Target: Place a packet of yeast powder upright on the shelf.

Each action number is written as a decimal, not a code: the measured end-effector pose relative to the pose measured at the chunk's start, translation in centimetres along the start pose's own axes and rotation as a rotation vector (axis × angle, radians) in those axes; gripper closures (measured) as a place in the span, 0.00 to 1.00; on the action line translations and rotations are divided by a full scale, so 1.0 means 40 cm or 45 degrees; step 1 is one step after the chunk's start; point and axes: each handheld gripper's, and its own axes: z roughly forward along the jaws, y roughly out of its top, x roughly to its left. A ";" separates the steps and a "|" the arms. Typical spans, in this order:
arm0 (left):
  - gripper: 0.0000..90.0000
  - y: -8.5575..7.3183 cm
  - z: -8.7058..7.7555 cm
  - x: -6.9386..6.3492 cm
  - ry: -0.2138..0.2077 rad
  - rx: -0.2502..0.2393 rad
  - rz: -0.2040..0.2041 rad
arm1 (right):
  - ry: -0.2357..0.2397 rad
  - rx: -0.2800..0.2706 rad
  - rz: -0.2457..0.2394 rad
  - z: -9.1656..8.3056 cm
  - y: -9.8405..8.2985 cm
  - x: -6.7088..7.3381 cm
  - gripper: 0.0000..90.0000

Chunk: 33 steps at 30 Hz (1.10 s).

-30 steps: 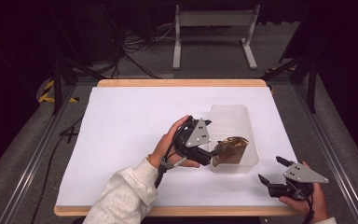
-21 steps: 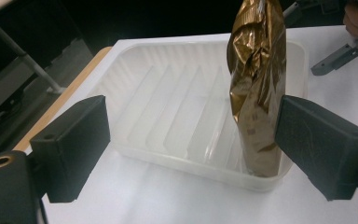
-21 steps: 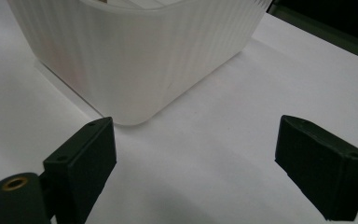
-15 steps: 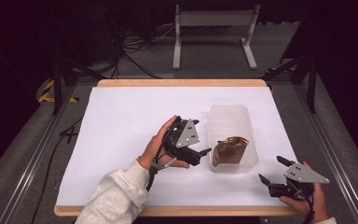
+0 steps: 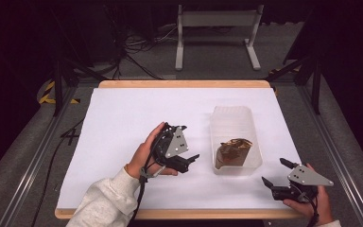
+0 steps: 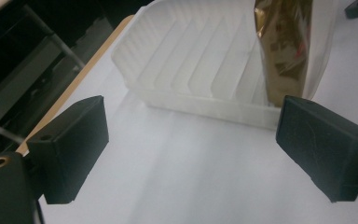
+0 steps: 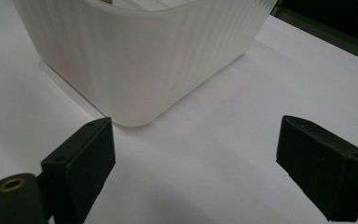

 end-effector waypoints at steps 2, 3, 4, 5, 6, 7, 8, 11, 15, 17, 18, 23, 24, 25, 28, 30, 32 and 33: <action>0.11 -0.010 -0.005 0.000 0.004 0.012 -0.007 | 0.001 0.003 0.000 0.001 0.000 0.001 0.14; 0.11 -0.014 -0.008 0.000 0.006 0.015 -0.009 | 0.002 0.003 0.001 0.001 0.000 0.001 0.13; 0.11 -0.018 -0.011 0.000 0.018 0.026 0.000 | 0.003 0.003 0.001 0.001 0.000 0.001 0.13; 0.11 -0.023 -0.014 0.001 0.030 0.032 0.008 | 0.003 0.003 -0.001 0.001 0.000 0.001 0.13; 0.11 -0.028 -0.018 0.001 0.036 0.036 0.001 | 0.004 0.002 -0.002 0.001 0.000 0.001 0.14; 0.11 -0.034 -0.022 0.002 0.035 0.039 -0.006 | 0.005 0.001 0.000 0.001 0.000 0.001 0.13; 0.10 -0.040 -0.024 0.003 0.039 0.045 -0.010 | 0.005 0.001 0.001 0.001 0.000 0.001 0.13; 0.10 -0.059 -0.031 0.008 0.057 0.069 -0.019 | 0.005 0.002 0.005 0.000 -0.001 -0.001 0.13; 0.10 -0.087 -0.043 0.017 0.078 0.088 -0.049 | 0.003 -0.002 0.006 -0.001 -0.001 -0.001 0.13; 0.10 -0.102 -0.049 0.020 0.085 0.083 -0.069 | 0.006 -0.001 -0.001 -0.001 -0.001 -0.001 0.14; 0.10 -0.109 -0.051 0.022 0.087 0.082 -0.072 | 0.009 0.000 -0.001 -0.001 0.000 0.000 0.14; 0.10 -0.149 -0.061 0.026 0.122 0.127 -0.101 | 0.012 -0.001 -0.001 0.000 0.000 -0.001 0.14; 0.10 -0.157 -0.064 0.027 0.145 0.146 -0.092 | 0.011 -0.004 -0.002 0.000 0.000 -0.001 0.14; 0.09 -0.167 -0.067 0.029 0.163 0.161 -0.090 | 0.011 -0.004 -0.001 0.000 0.000 -0.002 0.14; 0.09 -0.199 -0.076 0.035 0.172 0.191 -0.131 | 0.011 -0.005 0.000 0.000 0.000 -0.002 0.14; 0.09 -0.220 -0.082 0.036 0.178 0.217 -0.143 | 0.011 -0.004 -0.001 0.001 0.000 -0.001 0.14; 0.09 -0.240 -0.089 0.035 0.183 0.234 -0.155 | 0.014 -0.003 -0.003 0.001 0.001 0.000 0.14; 0.09 -0.248 -0.094 0.034 0.192 0.249 -0.155 | 0.013 -0.003 -0.004 0.001 0.001 0.001 0.14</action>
